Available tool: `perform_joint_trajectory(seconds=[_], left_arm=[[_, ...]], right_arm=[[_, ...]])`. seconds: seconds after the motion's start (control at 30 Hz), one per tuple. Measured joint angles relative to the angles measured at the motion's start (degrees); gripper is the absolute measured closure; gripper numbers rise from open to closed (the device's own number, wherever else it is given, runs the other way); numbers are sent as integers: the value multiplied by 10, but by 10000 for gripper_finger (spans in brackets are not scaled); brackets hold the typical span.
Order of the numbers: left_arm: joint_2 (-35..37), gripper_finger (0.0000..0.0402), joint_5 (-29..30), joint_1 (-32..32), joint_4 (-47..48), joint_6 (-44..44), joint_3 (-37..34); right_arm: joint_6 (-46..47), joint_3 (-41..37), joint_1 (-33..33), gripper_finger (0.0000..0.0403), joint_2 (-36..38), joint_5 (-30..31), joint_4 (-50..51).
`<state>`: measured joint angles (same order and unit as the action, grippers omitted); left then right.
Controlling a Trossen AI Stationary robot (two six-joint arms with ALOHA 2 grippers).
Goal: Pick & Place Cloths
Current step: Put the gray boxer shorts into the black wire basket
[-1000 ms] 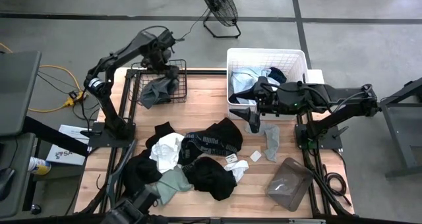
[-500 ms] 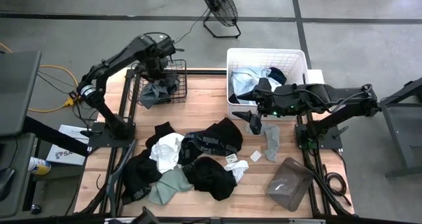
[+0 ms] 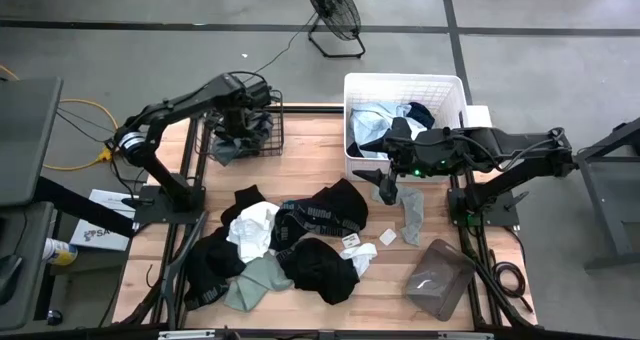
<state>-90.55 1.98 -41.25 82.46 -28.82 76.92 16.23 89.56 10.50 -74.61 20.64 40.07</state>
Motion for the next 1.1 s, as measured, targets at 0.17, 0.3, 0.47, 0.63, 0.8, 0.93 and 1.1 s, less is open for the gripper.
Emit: perform_joint_trajectory(seconds=[0.17, 0.3, 0.47, 0.63, 0.8, 0.93, 1.1], left_arm=[[-1, 165, 2, 0, -5, 1, -4], [-1, 171, 5, 0, -10, 1, -4], [-3, 207, 10, 0, -18, 0, -5], [-3, 247, 7, 0, -18, 1, -5], [-3, 291, -11, 0, -16, 3, -5], [-3, 336, -23, 0, -4, 13, -5], [-4, 394, -27, 0, 16, 21, 18]], right_arm=[[0, 0, 0, 113, 0, 0, 1], [-1, 0, 0, 113, 0, -2, 1], [-2, 0, 0, 113, 0, -2, 2], [-2, 0, 0, 113, 0, -2, 3], [0, 0, 0, 113, 0, -2, 4], [0, 0, 0, 113, 0, -2, 5], [0, 0, 0, 113, 0, -2, 5]])
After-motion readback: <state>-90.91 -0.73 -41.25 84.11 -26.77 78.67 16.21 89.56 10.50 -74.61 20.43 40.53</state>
